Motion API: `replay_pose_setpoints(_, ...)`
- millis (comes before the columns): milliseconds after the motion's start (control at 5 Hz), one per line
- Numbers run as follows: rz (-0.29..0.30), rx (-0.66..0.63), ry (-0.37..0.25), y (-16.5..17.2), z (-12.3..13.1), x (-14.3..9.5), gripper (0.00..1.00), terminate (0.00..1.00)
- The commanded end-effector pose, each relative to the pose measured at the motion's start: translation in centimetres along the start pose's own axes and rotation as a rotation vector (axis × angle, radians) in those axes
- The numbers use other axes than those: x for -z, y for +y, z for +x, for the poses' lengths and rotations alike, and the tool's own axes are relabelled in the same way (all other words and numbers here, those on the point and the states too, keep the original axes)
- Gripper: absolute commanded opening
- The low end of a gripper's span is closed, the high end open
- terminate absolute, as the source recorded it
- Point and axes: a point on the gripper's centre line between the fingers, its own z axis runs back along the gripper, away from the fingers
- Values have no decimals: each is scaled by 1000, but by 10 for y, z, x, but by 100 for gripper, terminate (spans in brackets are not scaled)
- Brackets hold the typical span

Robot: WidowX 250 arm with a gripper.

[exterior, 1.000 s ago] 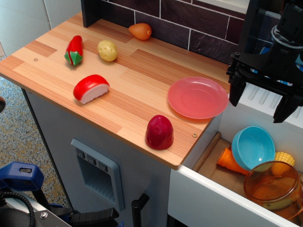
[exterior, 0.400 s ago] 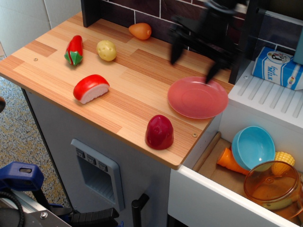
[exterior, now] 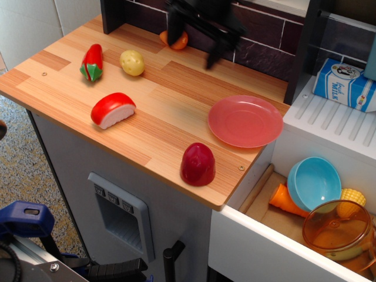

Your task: Put potato on plate

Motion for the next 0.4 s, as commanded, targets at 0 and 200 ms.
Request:
replay_pose_setpoints(0, 9, -16, -104, 70, 23, 16, 100, 0)
replay_pose_setpoints(200, -11, -59, -125, 95, 26, 34, 100, 0)
